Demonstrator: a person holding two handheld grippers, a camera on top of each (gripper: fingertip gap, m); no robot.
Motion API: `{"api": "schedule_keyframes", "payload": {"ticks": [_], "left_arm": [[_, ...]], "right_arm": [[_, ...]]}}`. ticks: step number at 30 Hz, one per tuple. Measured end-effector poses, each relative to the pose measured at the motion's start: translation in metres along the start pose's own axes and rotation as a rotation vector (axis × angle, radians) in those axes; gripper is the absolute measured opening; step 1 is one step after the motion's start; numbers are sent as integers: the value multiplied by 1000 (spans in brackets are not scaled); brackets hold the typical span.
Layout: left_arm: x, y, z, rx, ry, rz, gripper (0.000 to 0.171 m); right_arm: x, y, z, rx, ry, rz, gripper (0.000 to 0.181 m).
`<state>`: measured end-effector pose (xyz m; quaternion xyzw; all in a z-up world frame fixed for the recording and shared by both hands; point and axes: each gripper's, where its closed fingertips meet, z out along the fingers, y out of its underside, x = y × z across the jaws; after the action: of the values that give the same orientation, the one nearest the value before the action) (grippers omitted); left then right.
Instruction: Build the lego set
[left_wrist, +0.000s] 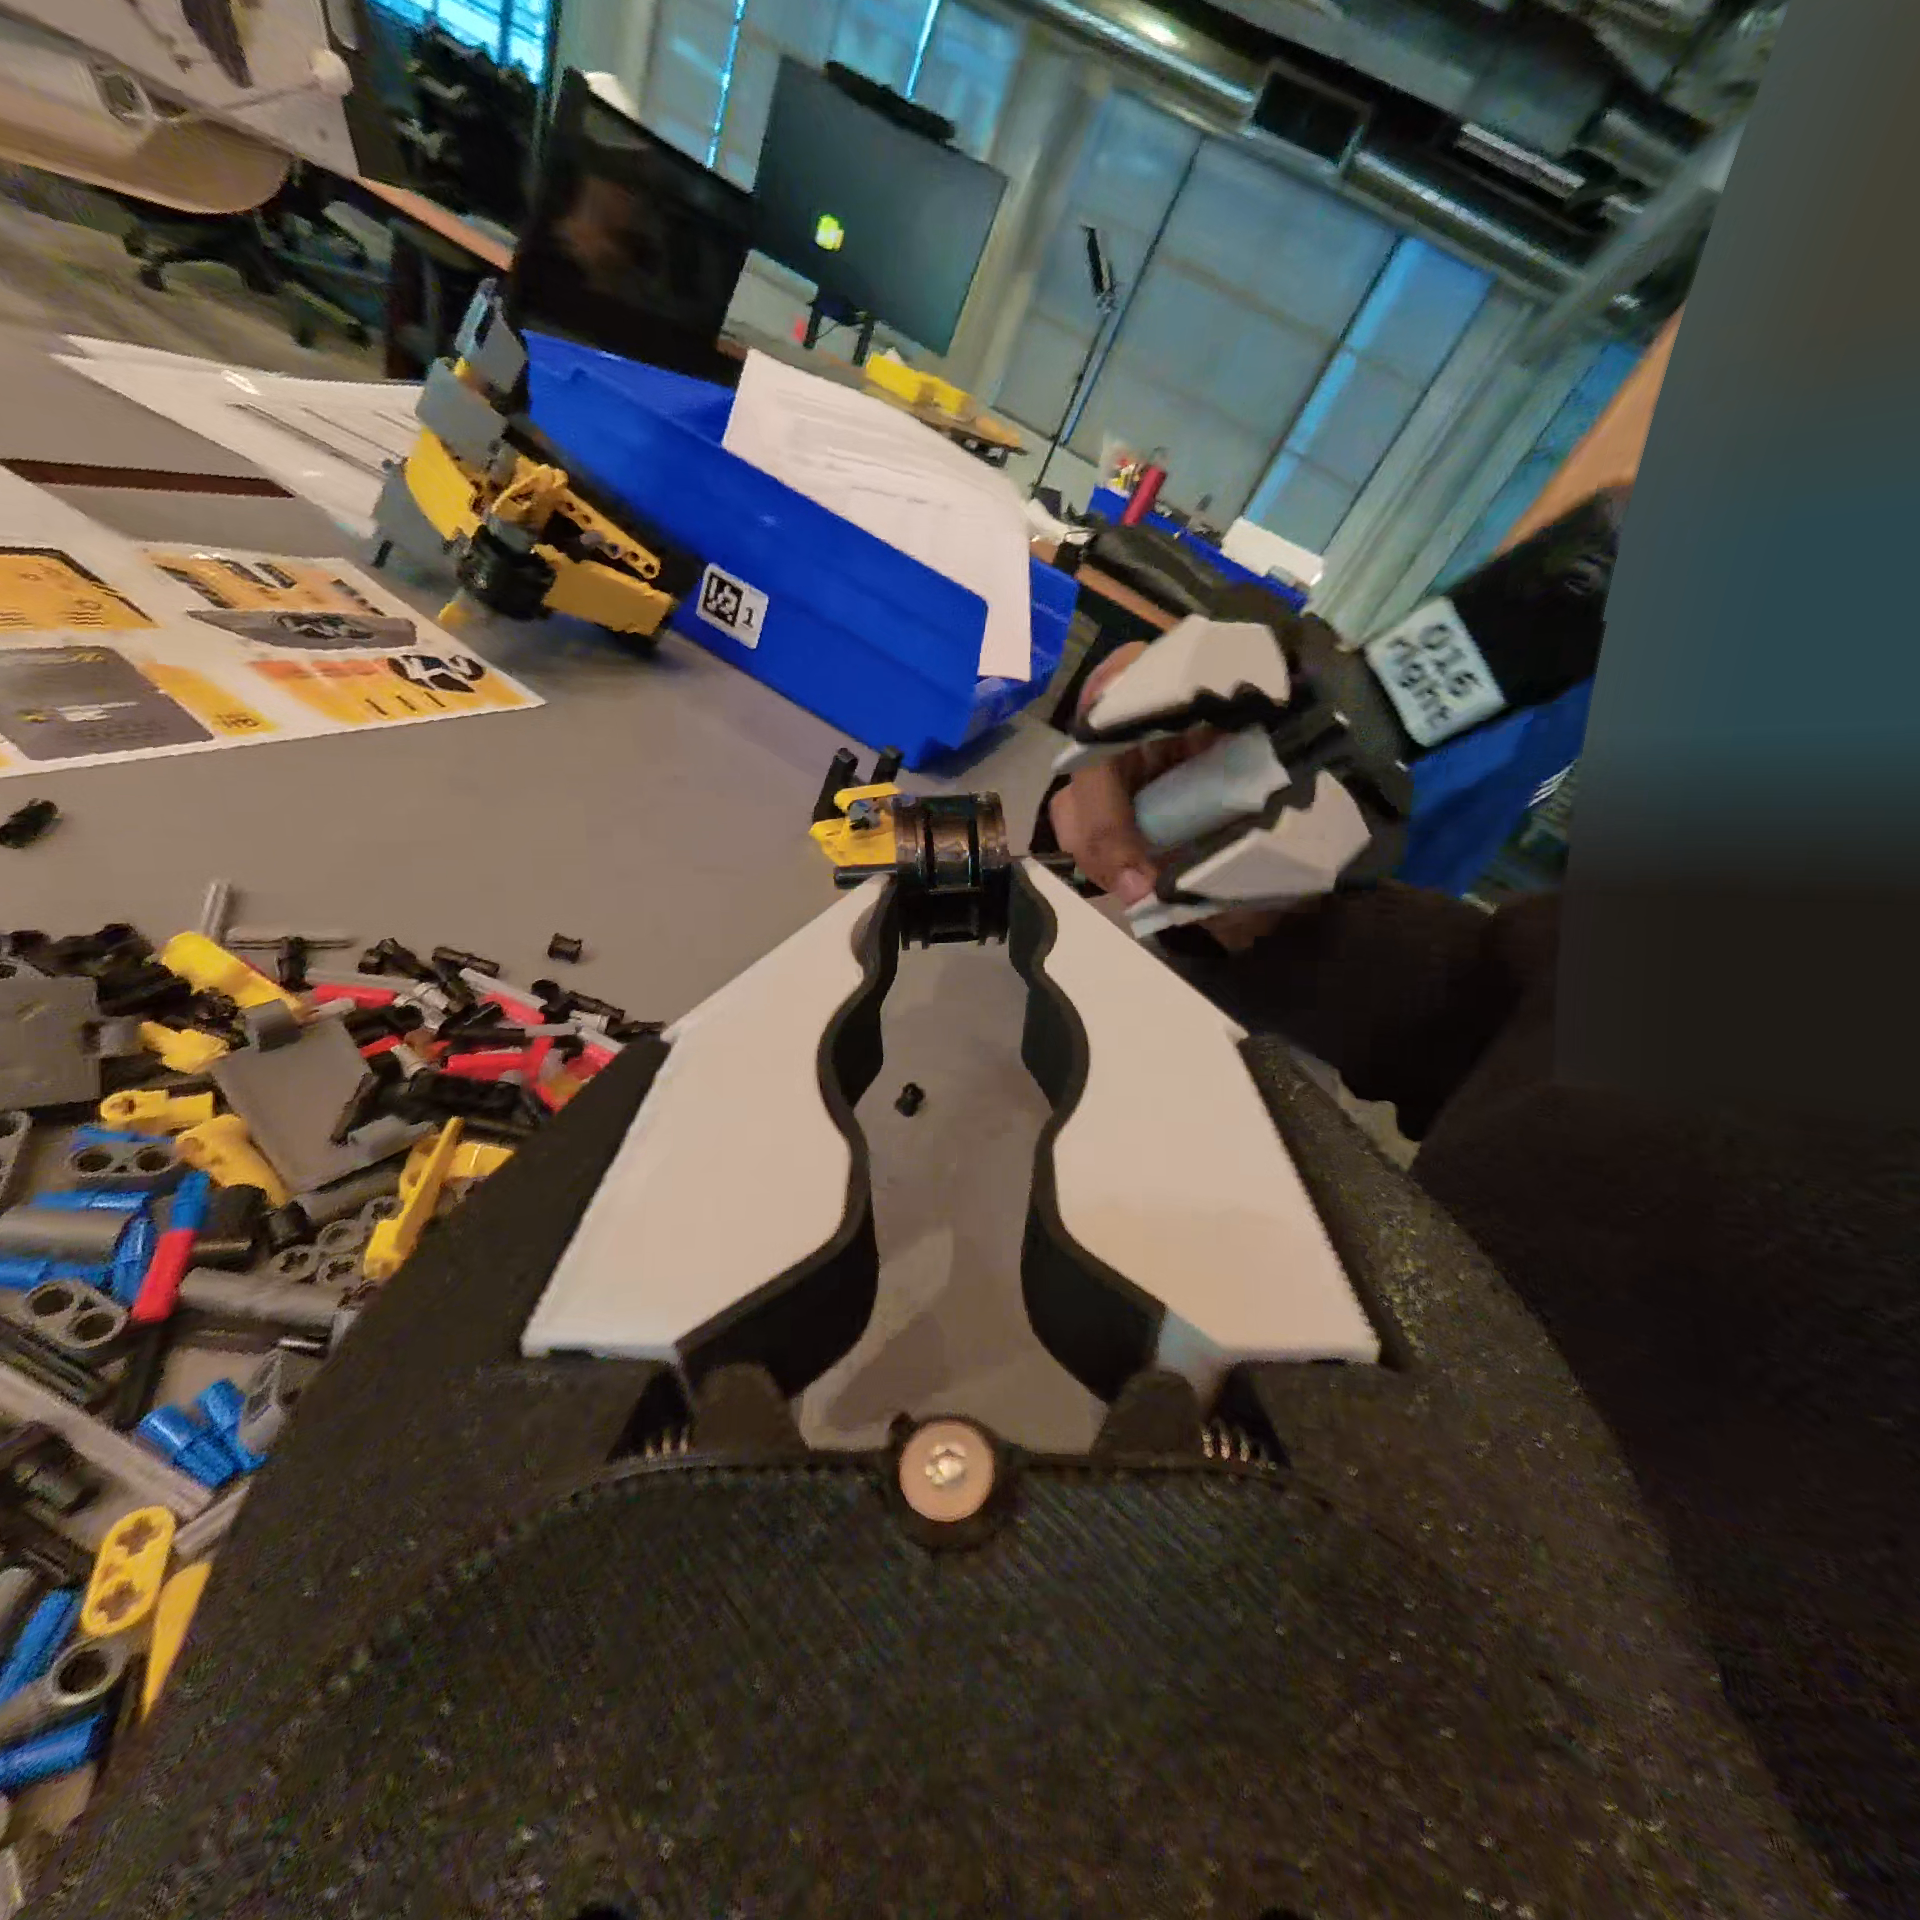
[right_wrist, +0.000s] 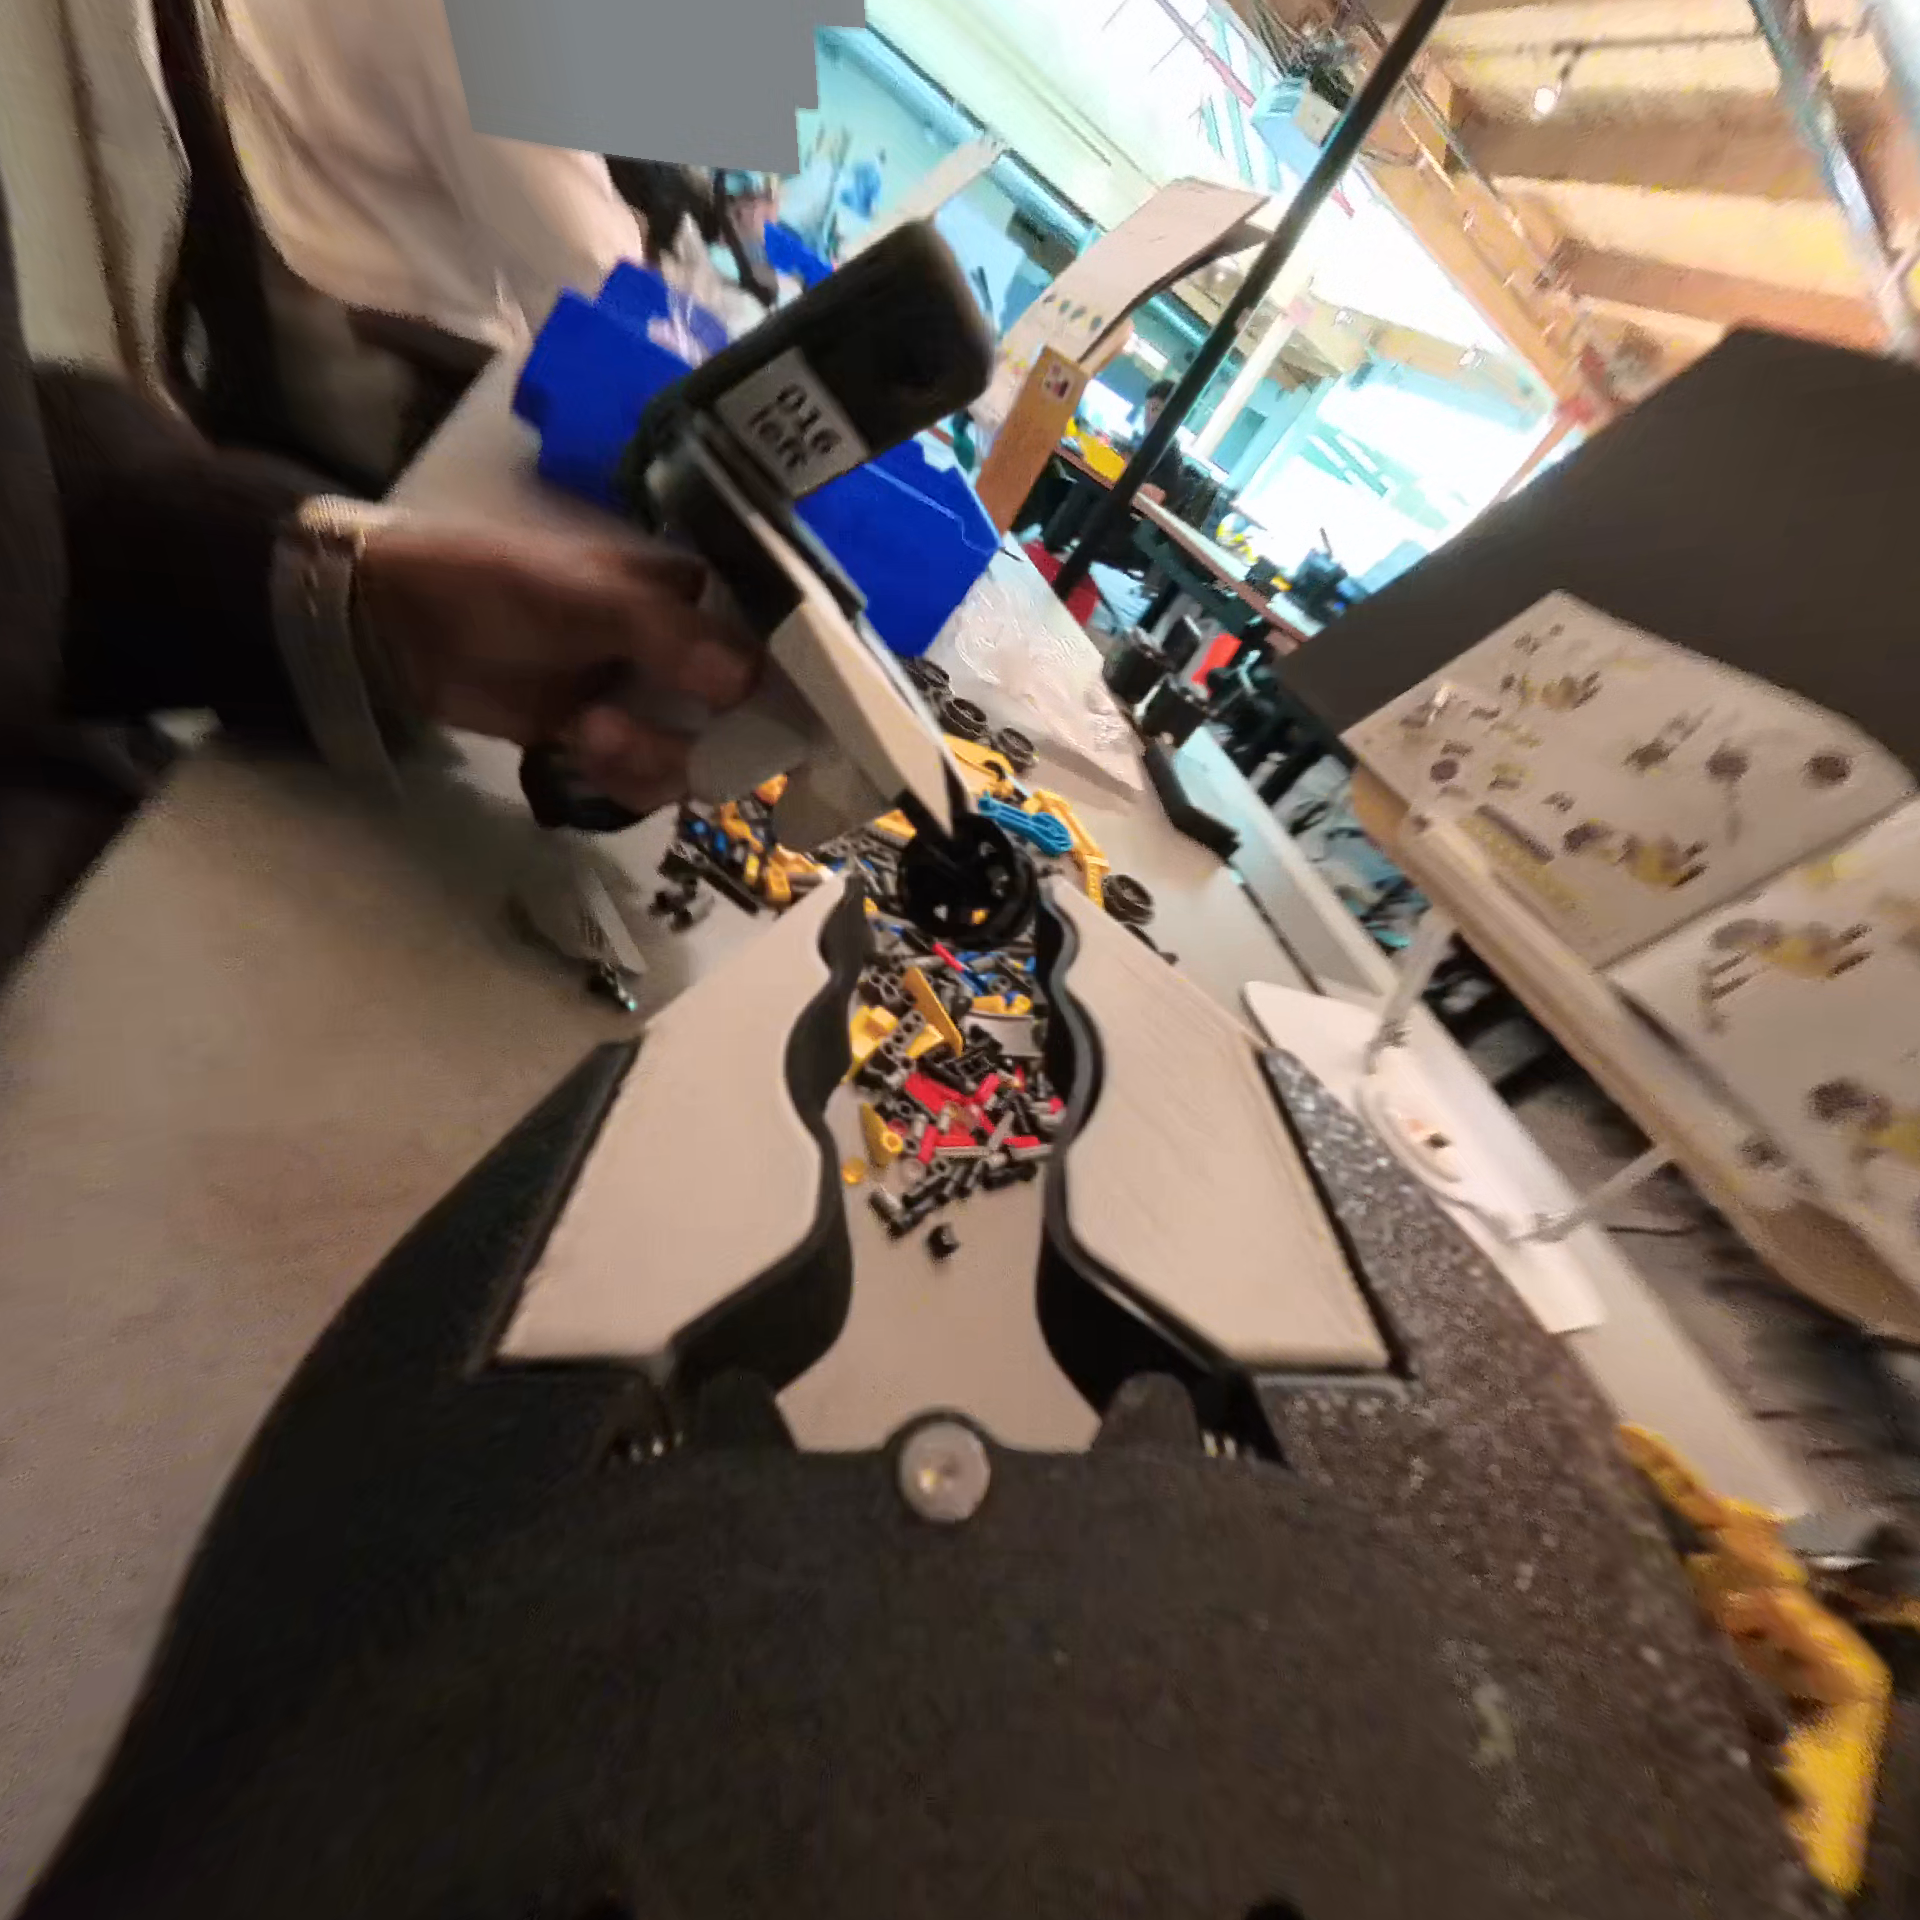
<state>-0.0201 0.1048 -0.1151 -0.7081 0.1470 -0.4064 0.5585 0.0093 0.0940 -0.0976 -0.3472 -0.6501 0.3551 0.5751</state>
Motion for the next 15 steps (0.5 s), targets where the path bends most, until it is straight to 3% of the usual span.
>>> {"api": "schedule_keyframes", "payload": {"ticks": [6, 15], "left_arm": [[0, 17, 10, -107, -58, 113, 18], [-3, 20, 11, -123, -81, 113, 18]], "right_arm": [[-16, 15, 10, -99, 91, -328, 21], [-12, 23, 10, -166, 100, -351, 13]]}}
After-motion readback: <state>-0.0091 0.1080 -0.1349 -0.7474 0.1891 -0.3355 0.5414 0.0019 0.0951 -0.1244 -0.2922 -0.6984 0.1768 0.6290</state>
